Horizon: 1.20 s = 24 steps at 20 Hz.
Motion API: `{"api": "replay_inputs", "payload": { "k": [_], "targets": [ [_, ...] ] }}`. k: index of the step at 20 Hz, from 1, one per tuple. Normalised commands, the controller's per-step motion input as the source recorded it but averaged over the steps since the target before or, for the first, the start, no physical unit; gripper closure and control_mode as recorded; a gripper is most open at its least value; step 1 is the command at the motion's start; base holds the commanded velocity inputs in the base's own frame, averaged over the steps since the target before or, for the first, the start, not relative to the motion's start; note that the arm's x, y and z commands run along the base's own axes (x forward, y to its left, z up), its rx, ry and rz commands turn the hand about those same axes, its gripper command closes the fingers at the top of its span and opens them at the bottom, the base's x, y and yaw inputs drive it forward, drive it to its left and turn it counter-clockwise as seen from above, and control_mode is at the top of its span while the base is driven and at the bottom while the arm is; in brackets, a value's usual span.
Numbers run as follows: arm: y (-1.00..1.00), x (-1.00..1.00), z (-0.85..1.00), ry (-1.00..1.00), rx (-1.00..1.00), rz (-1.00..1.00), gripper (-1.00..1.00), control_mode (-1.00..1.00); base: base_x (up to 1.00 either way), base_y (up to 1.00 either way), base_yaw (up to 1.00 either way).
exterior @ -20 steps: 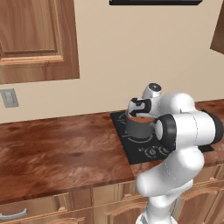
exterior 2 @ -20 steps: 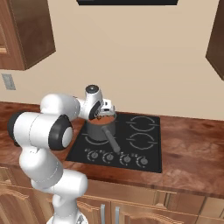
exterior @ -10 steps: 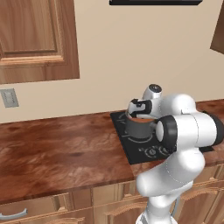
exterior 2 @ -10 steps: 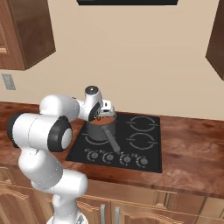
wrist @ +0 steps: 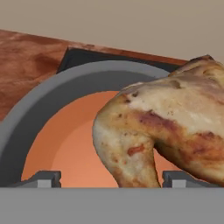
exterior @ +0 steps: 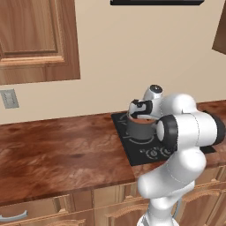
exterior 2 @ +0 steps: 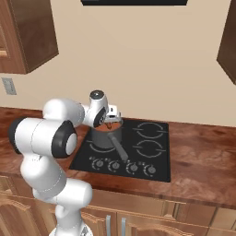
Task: Retrieve the chicken drumstick from the fridge and place it on the saucepan with marinade on the stove.
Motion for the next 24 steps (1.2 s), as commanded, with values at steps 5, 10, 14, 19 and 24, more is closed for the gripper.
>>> {"api": "replay_inputs", "payload": {
  "k": [5, 10, 14, 19, 24],
  "targets": [
    [0.00, -0.30, 0.00, -0.01, 0.00, 0.00, -1.00, -1.00, 0.00, 0.00, 0.00],
    [0.00, -0.69, 0.11, -0.13, 0.00, 0.00, -1.00, -1.00, 0.00, 0.00, 0.00],
    [0.04, -0.33, 0.22, -0.22, 0.00, -0.01, -1.00, -1.00, 0.00, 0.00, 0.00],
    [0.00, 0.01, 0.14, -0.02, 0.00, -0.03, -1.00, -1.00, 0.00, 0.00, 0.00],
    [0.10, 0.05, 0.43, 0.09, 0.00, -0.03, -1.00, -1.00, 0.00, 0.00, 0.00]
  ]
}}
